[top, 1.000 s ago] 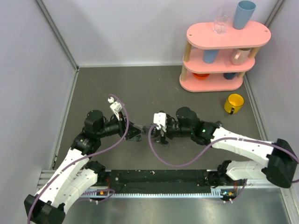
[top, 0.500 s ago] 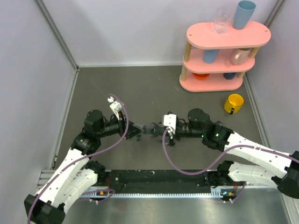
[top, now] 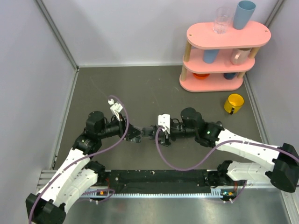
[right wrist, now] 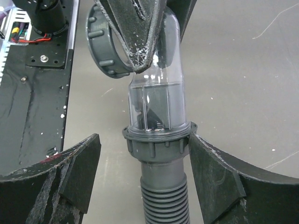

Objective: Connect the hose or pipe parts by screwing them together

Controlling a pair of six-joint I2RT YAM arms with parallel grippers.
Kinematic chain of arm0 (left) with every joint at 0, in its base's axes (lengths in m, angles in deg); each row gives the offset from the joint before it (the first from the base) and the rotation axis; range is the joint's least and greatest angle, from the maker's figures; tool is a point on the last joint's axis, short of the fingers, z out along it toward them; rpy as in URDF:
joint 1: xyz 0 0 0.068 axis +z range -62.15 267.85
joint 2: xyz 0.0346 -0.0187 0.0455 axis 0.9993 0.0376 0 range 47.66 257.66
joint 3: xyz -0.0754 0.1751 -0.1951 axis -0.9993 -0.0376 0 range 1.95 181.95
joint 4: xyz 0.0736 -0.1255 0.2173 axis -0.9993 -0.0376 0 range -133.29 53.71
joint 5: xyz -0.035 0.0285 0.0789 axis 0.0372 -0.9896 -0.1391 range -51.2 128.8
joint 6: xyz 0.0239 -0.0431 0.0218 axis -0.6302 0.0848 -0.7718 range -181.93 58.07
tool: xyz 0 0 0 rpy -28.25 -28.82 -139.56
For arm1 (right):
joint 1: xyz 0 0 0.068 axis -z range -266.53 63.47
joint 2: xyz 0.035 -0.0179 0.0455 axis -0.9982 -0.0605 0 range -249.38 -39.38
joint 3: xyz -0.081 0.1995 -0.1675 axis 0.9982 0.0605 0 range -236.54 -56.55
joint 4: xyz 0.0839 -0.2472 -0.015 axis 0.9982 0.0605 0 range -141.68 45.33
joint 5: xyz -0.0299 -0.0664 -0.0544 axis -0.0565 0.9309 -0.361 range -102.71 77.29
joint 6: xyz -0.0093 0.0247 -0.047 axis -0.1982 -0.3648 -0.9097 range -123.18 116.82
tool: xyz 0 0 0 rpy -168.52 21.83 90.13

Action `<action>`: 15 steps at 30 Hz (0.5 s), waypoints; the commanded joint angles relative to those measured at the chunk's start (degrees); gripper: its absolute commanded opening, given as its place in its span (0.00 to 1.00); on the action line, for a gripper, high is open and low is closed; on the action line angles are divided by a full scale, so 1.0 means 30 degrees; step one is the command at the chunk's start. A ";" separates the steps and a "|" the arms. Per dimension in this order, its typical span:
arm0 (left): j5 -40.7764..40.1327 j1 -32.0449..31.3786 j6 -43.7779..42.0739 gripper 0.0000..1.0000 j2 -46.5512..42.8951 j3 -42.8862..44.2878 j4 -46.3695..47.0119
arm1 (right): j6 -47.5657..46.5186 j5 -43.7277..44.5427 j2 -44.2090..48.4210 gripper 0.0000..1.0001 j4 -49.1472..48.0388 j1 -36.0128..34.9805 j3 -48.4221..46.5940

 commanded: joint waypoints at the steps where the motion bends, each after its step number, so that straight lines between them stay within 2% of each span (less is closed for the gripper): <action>1: 0.1001 -0.0072 0.0782 0.00 -0.0277 0.0615 0.3716 | 0.0646 -0.1715 -0.1439 0.74 -0.0460 -0.0093 0.0095; 9: 0.0767 -0.0044 0.0547 0.00 -0.0453 0.0937 0.3219 | 0.0852 -0.1600 -0.3021 0.73 -0.1633 -0.0093 0.0417; 13: 0.0621 -0.0043 0.0400 0.00 -0.0511 0.1026 0.3042 | 0.0793 -0.1364 -0.2789 0.70 -0.2072 -0.0093 0.0739; 15: 0.0504 -0.0043 0.0313 0.00 -0.0483 0.0938 0.3042 | 0.0822 -0.1276 -0.2613 0.63 -0.2509 -0.0093 0.0885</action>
